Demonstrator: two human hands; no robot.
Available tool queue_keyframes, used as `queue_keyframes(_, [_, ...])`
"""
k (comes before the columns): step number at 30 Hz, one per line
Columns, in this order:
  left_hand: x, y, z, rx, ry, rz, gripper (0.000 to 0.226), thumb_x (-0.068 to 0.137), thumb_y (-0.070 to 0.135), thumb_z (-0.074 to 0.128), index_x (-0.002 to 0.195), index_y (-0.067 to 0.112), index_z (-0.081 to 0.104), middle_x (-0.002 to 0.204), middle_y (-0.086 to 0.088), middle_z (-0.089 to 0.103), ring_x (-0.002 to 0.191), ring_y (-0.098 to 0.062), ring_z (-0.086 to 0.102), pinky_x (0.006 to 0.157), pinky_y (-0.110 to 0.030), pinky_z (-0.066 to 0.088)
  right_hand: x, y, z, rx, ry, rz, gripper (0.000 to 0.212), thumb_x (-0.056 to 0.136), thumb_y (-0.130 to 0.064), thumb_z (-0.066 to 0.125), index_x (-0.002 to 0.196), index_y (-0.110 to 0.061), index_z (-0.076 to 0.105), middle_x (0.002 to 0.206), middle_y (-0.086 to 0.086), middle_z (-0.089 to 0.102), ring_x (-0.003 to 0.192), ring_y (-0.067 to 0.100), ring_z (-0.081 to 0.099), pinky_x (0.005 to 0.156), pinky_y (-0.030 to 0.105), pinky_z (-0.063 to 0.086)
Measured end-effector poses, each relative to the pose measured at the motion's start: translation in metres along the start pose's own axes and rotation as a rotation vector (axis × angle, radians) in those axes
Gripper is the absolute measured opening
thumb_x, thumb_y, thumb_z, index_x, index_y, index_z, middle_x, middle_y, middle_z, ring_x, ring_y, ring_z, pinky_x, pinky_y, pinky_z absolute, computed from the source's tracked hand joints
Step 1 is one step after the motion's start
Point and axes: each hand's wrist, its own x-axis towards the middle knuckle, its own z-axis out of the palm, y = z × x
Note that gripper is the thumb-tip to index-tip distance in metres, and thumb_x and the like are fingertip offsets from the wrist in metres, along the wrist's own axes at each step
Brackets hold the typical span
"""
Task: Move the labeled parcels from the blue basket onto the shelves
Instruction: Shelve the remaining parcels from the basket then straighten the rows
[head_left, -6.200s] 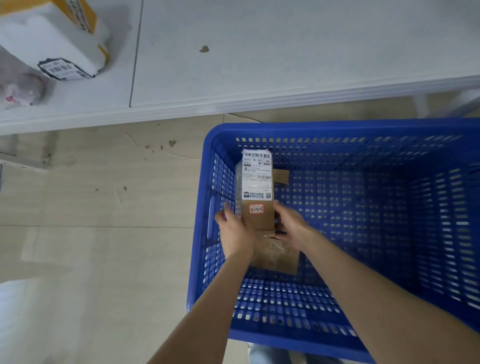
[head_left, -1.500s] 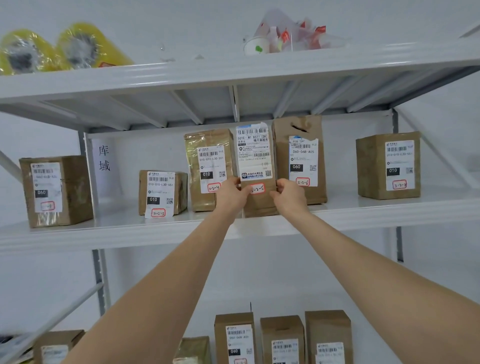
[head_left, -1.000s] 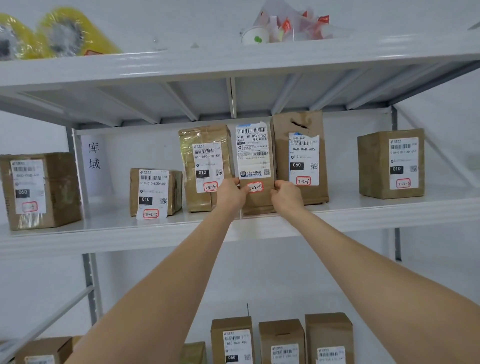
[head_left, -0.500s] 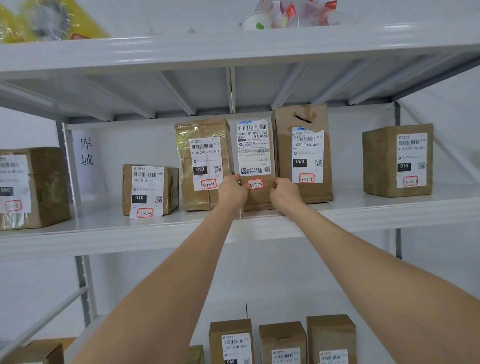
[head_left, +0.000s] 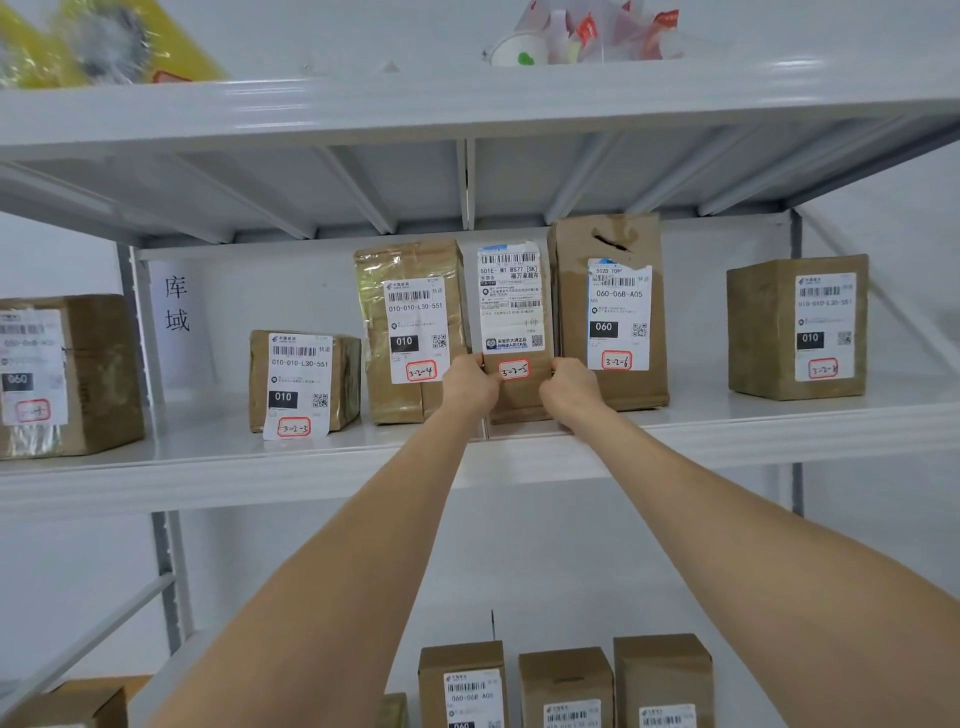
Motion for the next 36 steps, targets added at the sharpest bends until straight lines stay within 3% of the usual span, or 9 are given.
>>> queue_keyframes(4, [-0.004, 0.000, -0.003, 0.005, -0.037, -0.024, 0.038, 0.088, -0.005, 0.041, 0.119, 0.004, 0.062, 0.114, -0.016, 0.065, 0.108, -0.033, 0.058, 0.085, -0.032, 0.047, -0.006, -0.002, -0.001, -0.001, -0.008, 0.013, 0.044, 0.088, 0.002, 0.038, 0.130, -0.003, 0.050, 0.122, 0.017, 0.056, 0.099, 0.033, 0.056, 0.068, 0.030, 0.044])
queue_keyframes(7, [-0.006, 0.001, -0.005, 0.011, -0.055, -0.040, 0.042, 0.087, -0.007, 0.037, 0.120, 0.003, 0.061, 0.114, -0.018, 0.065, 0.109, -0.036, 0.058, 0.088, -0.038, 0.049, -0.010, -0.003, -0.004, -0.002, -0.003, 0.012, 0.040, 0.088, 0.003, 0.037, 0.125, -0.006, 0.051, 0.120, 0.015, 0.053, 0.101, 0.033, 0.055, 0.069, 0.030, 0.043])
queue_keyframes(11, [-0.014, 0.005, -0.009, -0.006, -0.038, -0.067, 0.041, 0.087, -0.005, 0.040, 0.121, 0.004, 0.059, 0.114, -0.016, 0.065, 0.108, -0.036, 0.059, 0.088, -0.039, 0.050, -0.020, -0.005, -0.010, -0.007, 0.013, -0.003, 0.051, 0.088, 0.002, 0.040, 0.138, -0.007, 0.040, 0.129, 0.017, 0.053, 0.109, 0.034, 0.055, 0.078, 0.035, 0.049])
queue_keyframes(15, [-0.020, 0.006, -0.013, -0.017, 0.045, -0.065, 0.036, 0.085, 0.005, 0.050, 0.121, 0.009, 0.055, 0.110, -0.009, 0.066, 0.103, -0.032, 0.062, 0.081, -0.038, 0.053, -0.033, -0.003, -0.023, -0.025, 0.041, -0.007, 0.058, 0.090, -0.003, 0.046, 0.145, -0.013, 0.032, 0.137, 0.013, 0.049, 0.119, 0.031, 0.052, 0.089, 0.034, 0.045])
queue_keyframes(19, [-0.040, 0.022, -0.019, -0.053, 0.095, -0.080, 0.036, 0.089, 0.003, 0.051, 0.124, 0.003, 0.045, 0.116, -0.013, 0.060, 0.106, -0.034, 0.059, 0.089, -0.044, 0.052, -0.050, -0.002, -0.039, -0.057, 0.079, -0.020, 0.055, 0.089, -0.002, 0.049, 0.142, -0.011, 0.037, 0.135, 0.011, 0.051, 0.119, 0.029, 0.051, 0.089, 0.033, 0.044])
queue_keyframes(26, [-0.075, 0.042, -0.015, -0.013, 0.117, -0.066, 0.034, 0.094, 0.011, 0.049, 0.127, 0.005, 0.044, 0.120, -0.012, 0.058, 0.110, -0.029, 0.056, 0.084, -0.034, 0.048, -0.079, 0.005, -0.059, -0.065, 0.050, -0.037, 0.055, 0.089, 0.000, 0.046, 0.142, -0.010, 0.037, 0.138, 0.012, 0.047, 0.123, 0.029, 0.047, 0.094, 0.033, 0.043])
queue_keyframes(31, [-0.113, 0.051, 0.002, 0.053, 0.092, -0.026, 0.041, 0.090, 0.003, 0.043, 0.131, 0.006, 0.044, 0.128, -0.010, 0.054, 0.118, -0.028, 0.051, 0.097, -0.038, 0.045, -0.104, 0.023, -0.072, -0.059, 0.051, -0.025, 0.056, 0.088, -0.004, 0.047, 0.142, -0.012, 0.037, 0.139, 0.011, 0.045, 0.126, 0.030, 0.045, 0.099, 0.037, 0.042])
queue_keyframes(36, [-0.153, 0.042, 0.031, 0.110, 0.018, -0.029, 0.042, 0.088, -0.001, 0.043, 0.130, 0.006, 0.044, 0.130, -0.011, 0.052, 0.119, -0.028, 0.049, 0.098, -0.038, 0.044, -0.136, 0.056, -0.082, -0.073, 0.062, 0.012, 0.055, 0.089, -0.009, 0.049, 0.142, -0.015, 0.037, 0.141, 0.009, 0.041, 0.127, 0.029, 0.044, 0.097, 0.035, 0.043])
